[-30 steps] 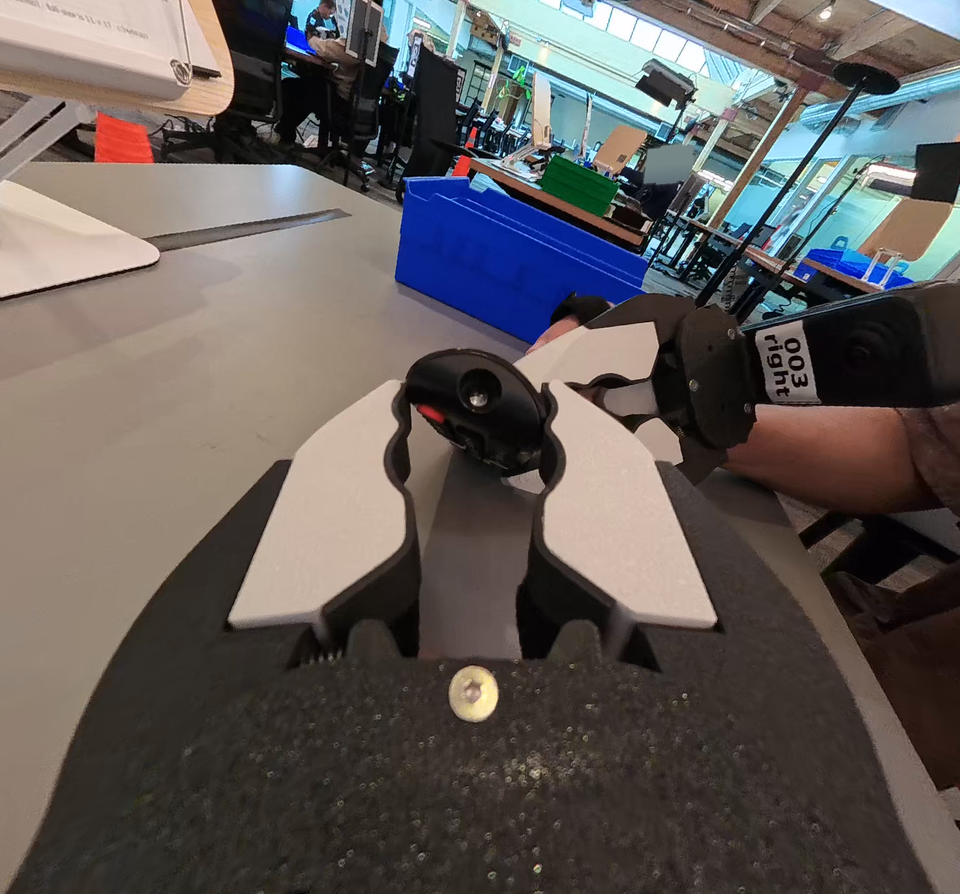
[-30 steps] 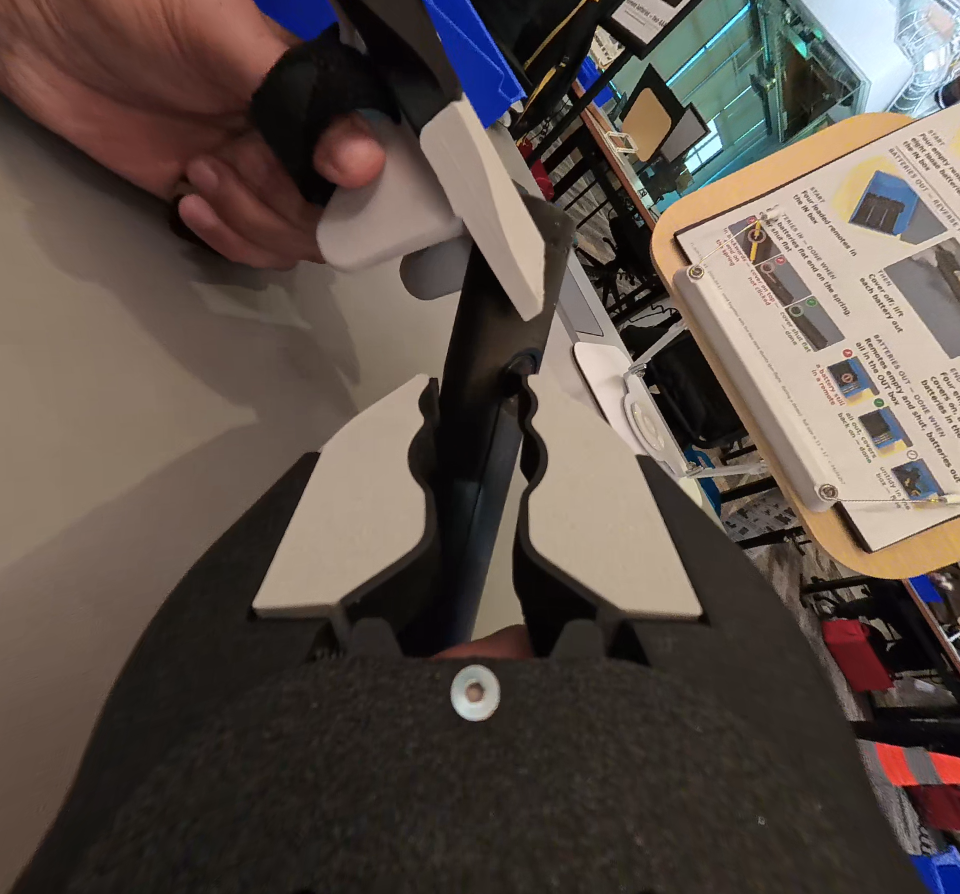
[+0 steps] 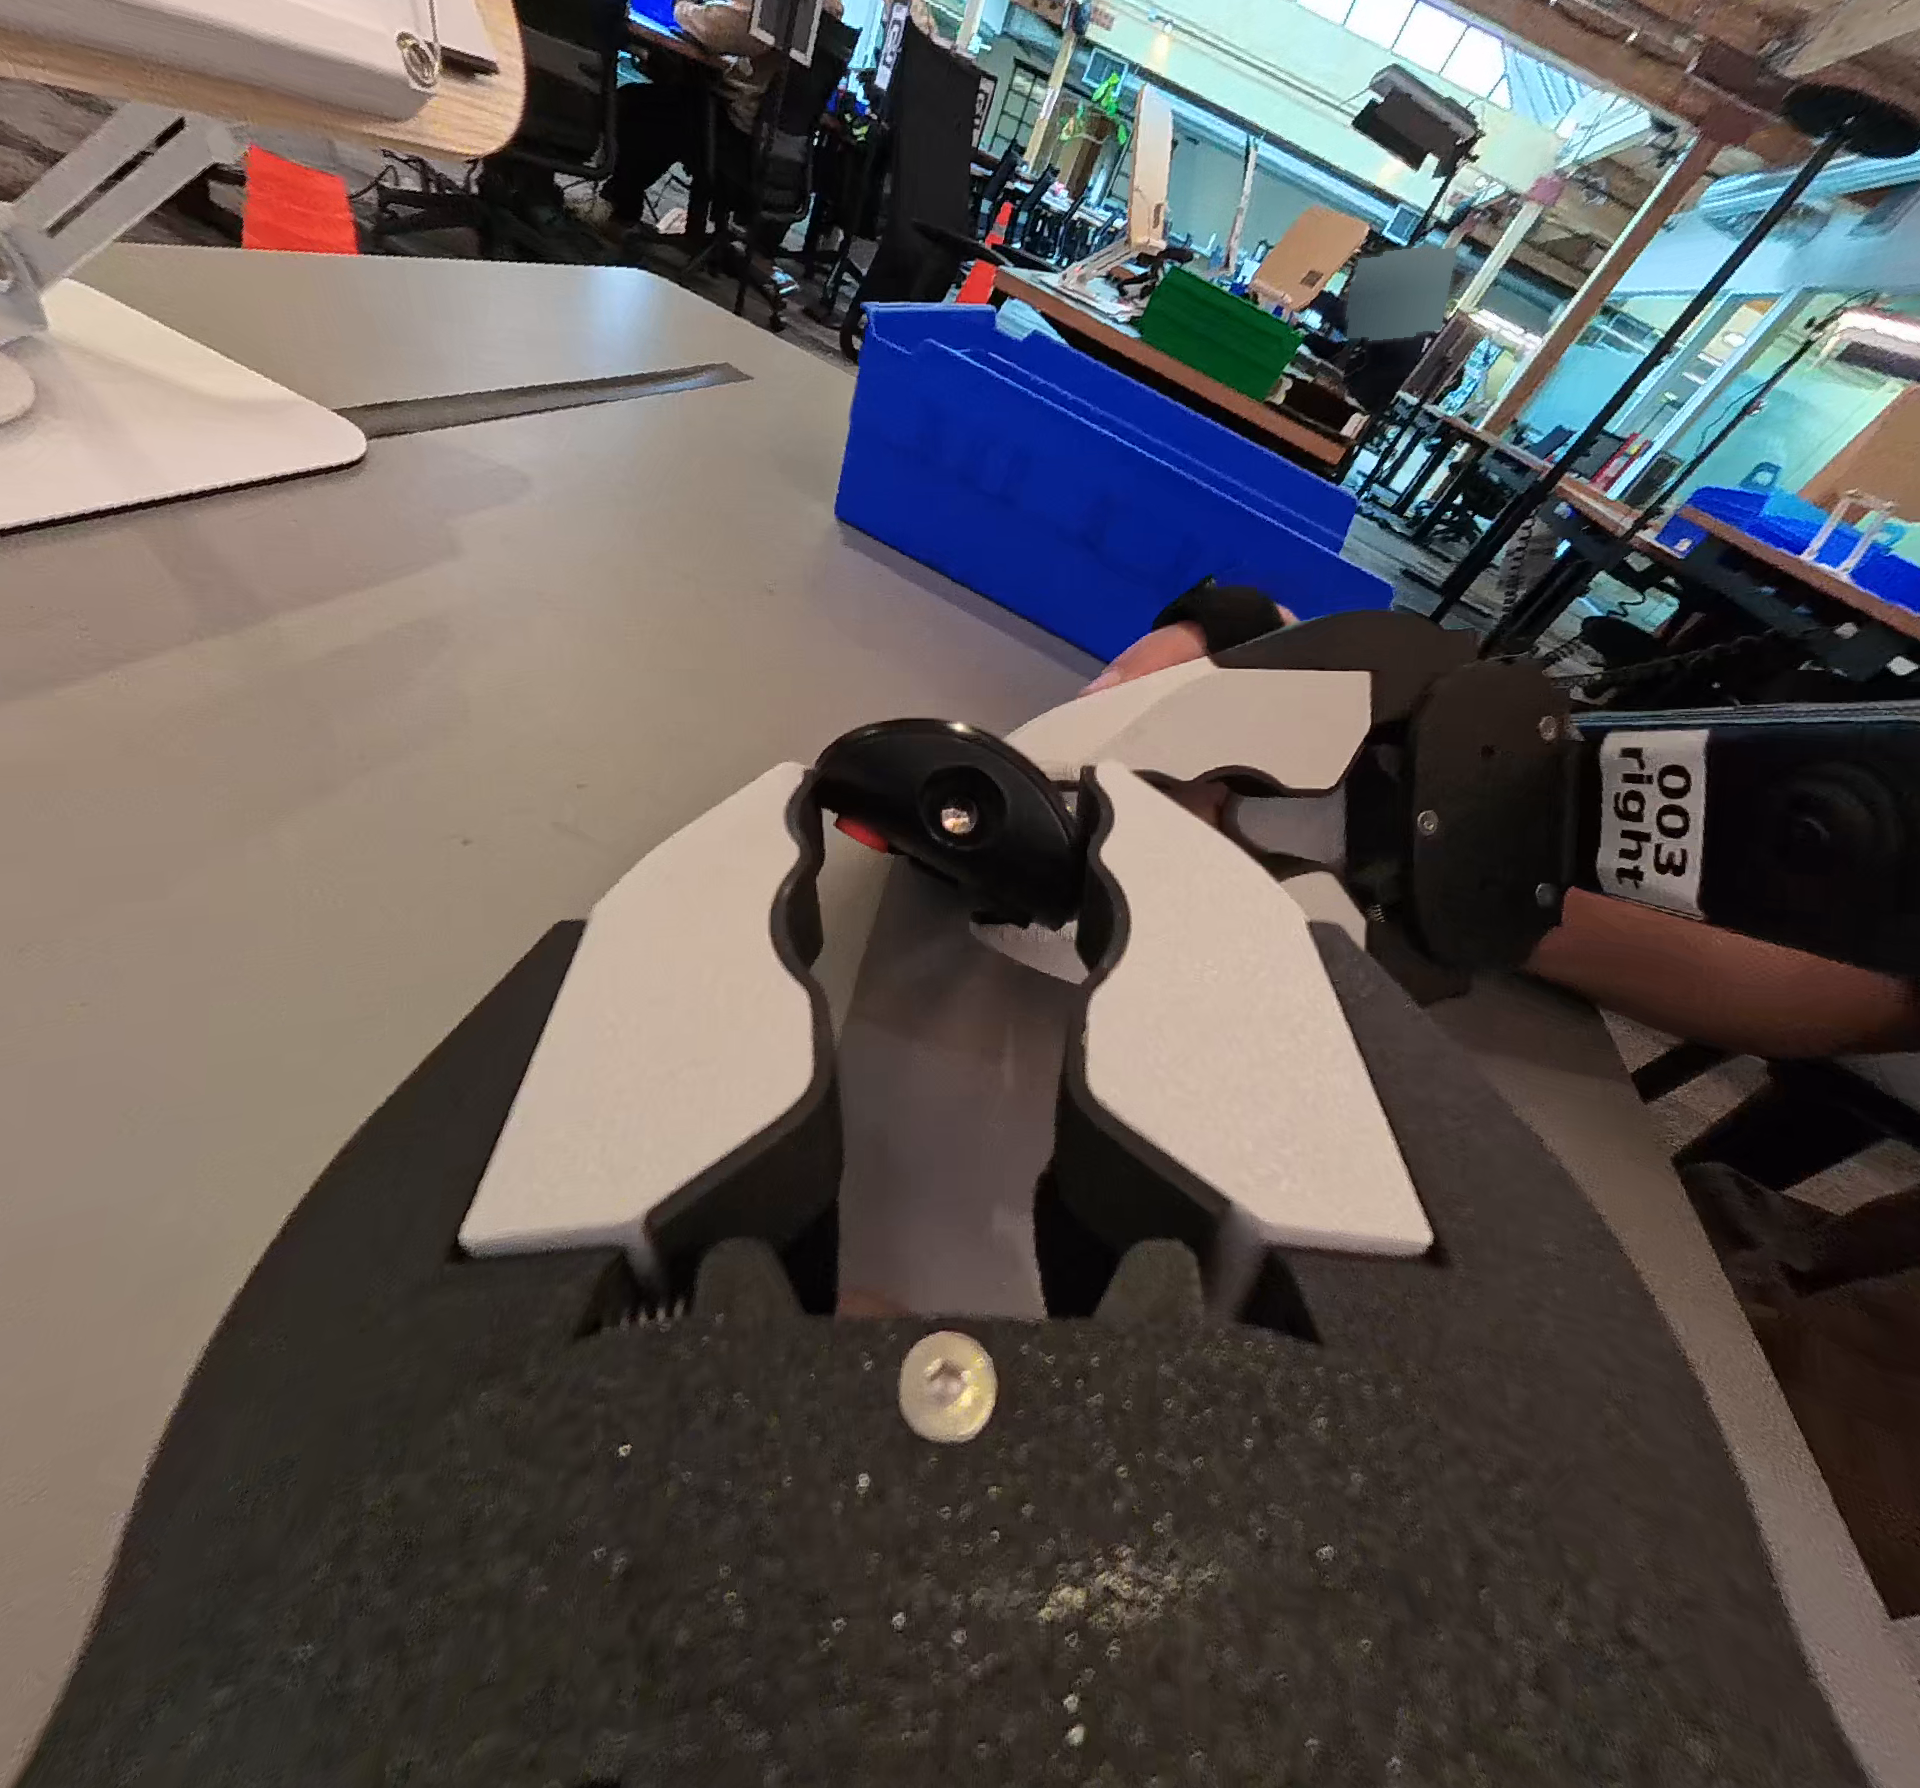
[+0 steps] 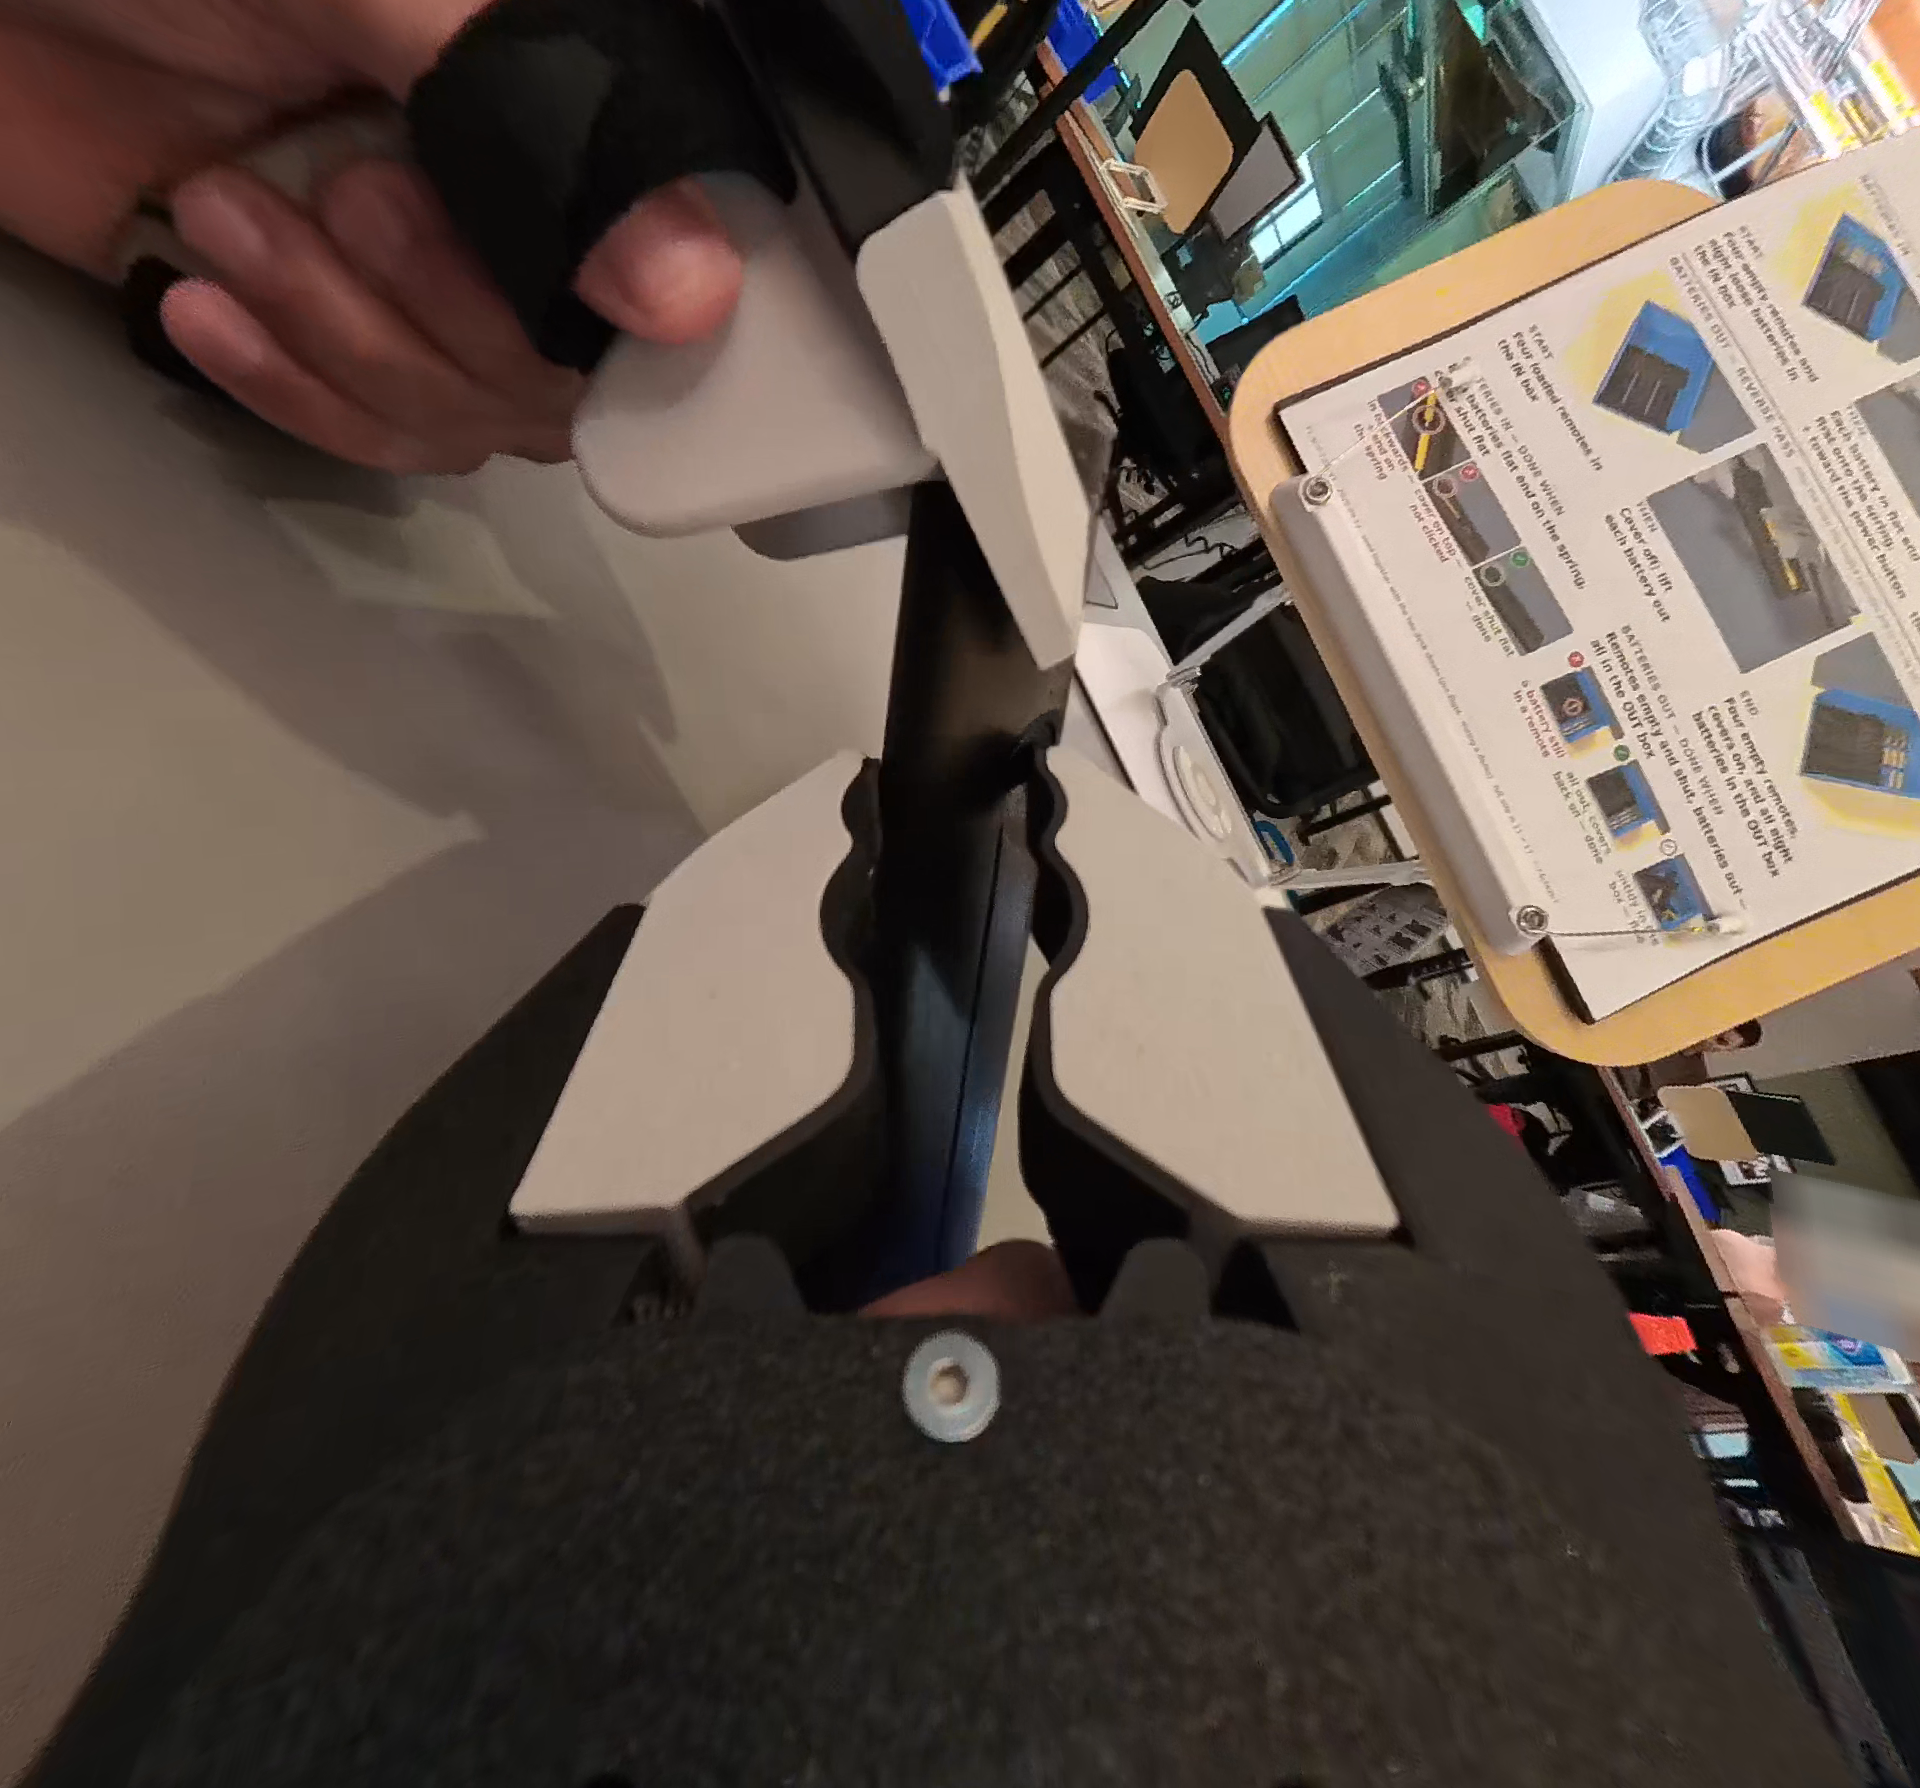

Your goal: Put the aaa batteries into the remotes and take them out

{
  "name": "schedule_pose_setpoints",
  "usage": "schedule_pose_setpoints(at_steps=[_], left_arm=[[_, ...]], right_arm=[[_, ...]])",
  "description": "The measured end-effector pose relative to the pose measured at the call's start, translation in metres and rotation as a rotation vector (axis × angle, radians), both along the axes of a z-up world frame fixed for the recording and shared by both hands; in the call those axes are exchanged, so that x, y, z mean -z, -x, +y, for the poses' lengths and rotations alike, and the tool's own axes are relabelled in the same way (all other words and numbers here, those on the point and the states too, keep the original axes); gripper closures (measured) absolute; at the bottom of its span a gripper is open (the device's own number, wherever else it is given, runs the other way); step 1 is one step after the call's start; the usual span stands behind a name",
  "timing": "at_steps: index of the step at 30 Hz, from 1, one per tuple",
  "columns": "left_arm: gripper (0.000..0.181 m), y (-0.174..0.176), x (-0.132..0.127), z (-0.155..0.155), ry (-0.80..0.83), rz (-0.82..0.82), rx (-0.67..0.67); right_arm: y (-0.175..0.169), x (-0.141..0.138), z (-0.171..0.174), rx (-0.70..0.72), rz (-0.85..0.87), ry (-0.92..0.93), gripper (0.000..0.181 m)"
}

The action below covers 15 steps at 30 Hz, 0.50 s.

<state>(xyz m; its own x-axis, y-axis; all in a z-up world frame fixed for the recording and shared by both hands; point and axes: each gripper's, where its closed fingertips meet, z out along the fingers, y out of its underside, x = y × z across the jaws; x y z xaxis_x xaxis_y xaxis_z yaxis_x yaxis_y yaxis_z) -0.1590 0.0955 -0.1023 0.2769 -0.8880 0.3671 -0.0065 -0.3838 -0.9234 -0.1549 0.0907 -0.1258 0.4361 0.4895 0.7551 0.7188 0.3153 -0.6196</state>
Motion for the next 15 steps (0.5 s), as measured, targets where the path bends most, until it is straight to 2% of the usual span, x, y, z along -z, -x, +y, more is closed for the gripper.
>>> schedule_pose_setpoints(at_steps=[12, 15], left_arm=[[0.136, -0.0046, 0.0066, -0.0035, -0.013, 0.059, 0.016], [0.135, -0.005, 0.0051, -0.0036, -0.009, 0.043, 0.024]], right_arm=[[-0.0076, 0.005, -0.0019, 0.002, -0.025, 0.01, 0.155], [-0.0076, 0.0037, -0.0025, 0.007, -0.087, 0.004, 0.154]])
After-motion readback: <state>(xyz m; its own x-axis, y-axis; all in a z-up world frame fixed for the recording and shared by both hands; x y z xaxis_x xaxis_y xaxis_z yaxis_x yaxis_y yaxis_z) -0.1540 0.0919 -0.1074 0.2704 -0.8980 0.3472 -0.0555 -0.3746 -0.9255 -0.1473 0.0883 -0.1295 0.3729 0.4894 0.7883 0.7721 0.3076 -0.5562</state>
